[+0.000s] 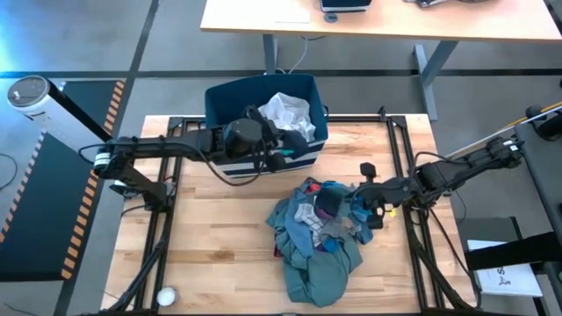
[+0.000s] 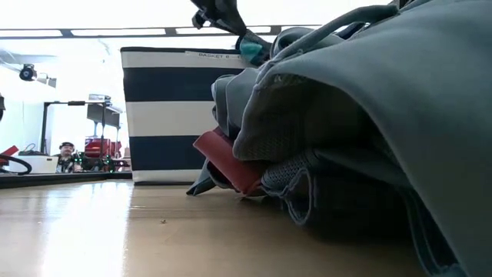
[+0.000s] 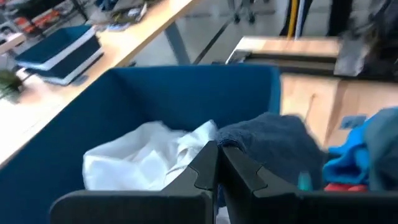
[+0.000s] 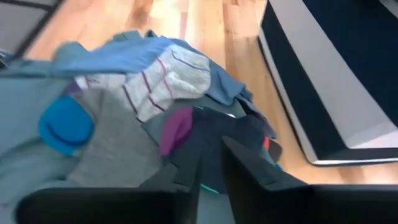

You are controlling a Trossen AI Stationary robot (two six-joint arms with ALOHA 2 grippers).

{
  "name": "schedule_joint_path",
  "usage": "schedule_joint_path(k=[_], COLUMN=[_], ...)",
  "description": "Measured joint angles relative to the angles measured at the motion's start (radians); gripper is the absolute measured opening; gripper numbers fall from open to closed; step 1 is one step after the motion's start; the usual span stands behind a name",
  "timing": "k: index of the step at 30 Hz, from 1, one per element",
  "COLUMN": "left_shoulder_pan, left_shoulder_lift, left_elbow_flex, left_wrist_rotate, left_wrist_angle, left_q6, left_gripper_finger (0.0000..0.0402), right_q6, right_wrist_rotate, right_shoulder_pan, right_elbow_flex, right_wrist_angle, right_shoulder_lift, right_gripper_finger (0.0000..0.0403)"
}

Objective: Sort clothes
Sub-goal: Put the black sock into the blue laundry organizer

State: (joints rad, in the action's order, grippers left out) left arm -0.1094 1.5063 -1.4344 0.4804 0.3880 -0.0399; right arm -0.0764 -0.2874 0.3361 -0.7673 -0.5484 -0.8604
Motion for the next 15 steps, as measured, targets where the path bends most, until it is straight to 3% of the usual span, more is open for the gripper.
schedule_joint_path(k=[3,11,15], left_shoulder_pan=[-0.013,-0.063,-0.095], left_shoulder_lift=[-0.042,-0.170,-0.210], left_elbow_flex=[0.052,0.224,0.288], left_wrist_rotate=[-0.004,-0.120,-0.125], left_wrist_angle=[-0.043,-0.188,-0.226], left_q6=[-0.001,0.026,0.046], left_gripper_finger=[0.0000,0.0000,0.0000], right_q6=[0.021,0.048,0.065], right_wrist_rotate=[-0.052,-0.045,-0.046], right_shoulder_pan=[0.000,0.000,0.000], right_elbow_flex=[0.032,0.182,0.220], right_wrist_angle=[0.010,0.183,0.247], right_shoulder_lift=[0.002,0.076,0.125], right_gripper_finger=[0.0007,0.0001,0.0000])
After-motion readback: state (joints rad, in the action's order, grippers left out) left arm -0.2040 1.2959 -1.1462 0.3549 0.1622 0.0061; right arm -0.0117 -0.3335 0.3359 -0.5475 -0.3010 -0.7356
